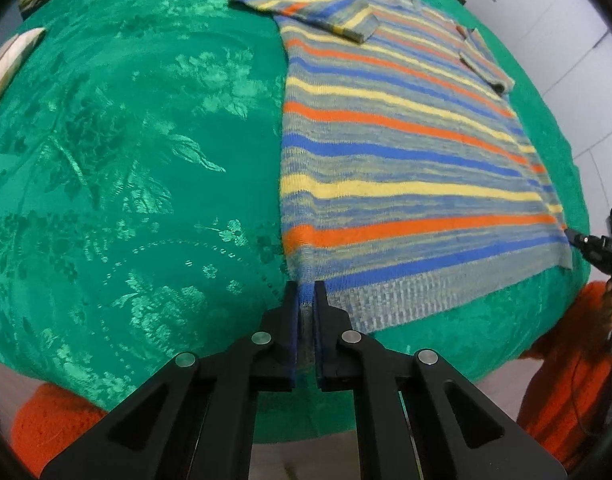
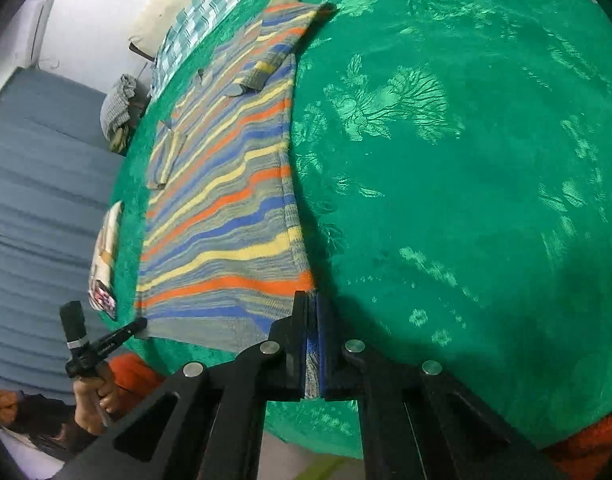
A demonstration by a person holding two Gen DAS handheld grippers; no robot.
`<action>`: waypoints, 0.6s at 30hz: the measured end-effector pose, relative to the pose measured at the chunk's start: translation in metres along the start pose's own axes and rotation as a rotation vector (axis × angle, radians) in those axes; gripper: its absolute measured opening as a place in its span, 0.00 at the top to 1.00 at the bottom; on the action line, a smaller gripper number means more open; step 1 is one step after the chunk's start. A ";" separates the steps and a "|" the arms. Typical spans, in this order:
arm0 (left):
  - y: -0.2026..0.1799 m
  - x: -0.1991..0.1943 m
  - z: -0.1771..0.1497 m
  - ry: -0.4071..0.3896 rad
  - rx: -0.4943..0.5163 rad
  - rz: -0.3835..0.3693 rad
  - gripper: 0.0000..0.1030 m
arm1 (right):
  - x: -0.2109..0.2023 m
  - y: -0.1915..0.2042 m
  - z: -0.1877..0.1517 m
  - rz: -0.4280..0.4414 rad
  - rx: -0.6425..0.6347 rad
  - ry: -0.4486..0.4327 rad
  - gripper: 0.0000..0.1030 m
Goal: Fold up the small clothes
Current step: 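Pinch the grey ribbed hem of the striped sweater with both grippers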
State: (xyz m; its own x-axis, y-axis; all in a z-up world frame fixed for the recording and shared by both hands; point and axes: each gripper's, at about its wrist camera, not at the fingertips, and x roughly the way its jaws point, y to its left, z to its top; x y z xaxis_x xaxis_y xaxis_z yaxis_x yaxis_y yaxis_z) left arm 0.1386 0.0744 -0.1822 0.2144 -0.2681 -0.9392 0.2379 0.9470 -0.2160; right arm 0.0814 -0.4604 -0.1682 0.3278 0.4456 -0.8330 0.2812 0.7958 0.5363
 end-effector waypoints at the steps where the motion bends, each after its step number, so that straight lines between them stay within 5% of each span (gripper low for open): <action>1: 0.000 0.001 0.000 0.001 -0.004 -0.002 0.96 | 0.006 -0.002 0.001 -0.002 0.011 0.008 0.93; 5: 0.001 -0.001 -0.002 -0.008 -0.011 -0.013 0.96 | 0.015 -0.005 -0.005 0.029 0.031 0.046 0.86; 8: 0.002 -0.001 -0.001 -0.008 -0.010 -0.014 0.96 | 0.024 -0.001 -0.018 0.059 -0.004 0.121 0.86; 9: 0.002 -0.002 -0.002 -0.009 -0.006 -0.013 0.96 | 0.026 0.002 -0.021 0.052 -0.025 0.134 0.93; 16: 0.009 -0.020 -0.014 -0.011 0.003 -0.005 1.00 | -0.006 0.027 -0.025 -0.195 -0.215 0.117 0.97; 18: 0.007 -0.019 -0.015 -0.010 0.012 0.009 1.00 | -0.014 0.034 -0.025 -0.205 -0.238 0.113 0.97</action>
State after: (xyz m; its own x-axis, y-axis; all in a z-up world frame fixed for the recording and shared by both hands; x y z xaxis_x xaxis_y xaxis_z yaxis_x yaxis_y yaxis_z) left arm 0.1217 0.0891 -0.1695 0.2263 -0.2611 -0.9384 0.2472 0.9473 -0.2039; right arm 0.0641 -0.4289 -0.1419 0.1803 0.2981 -0.9374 0.1077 0.9413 0.3200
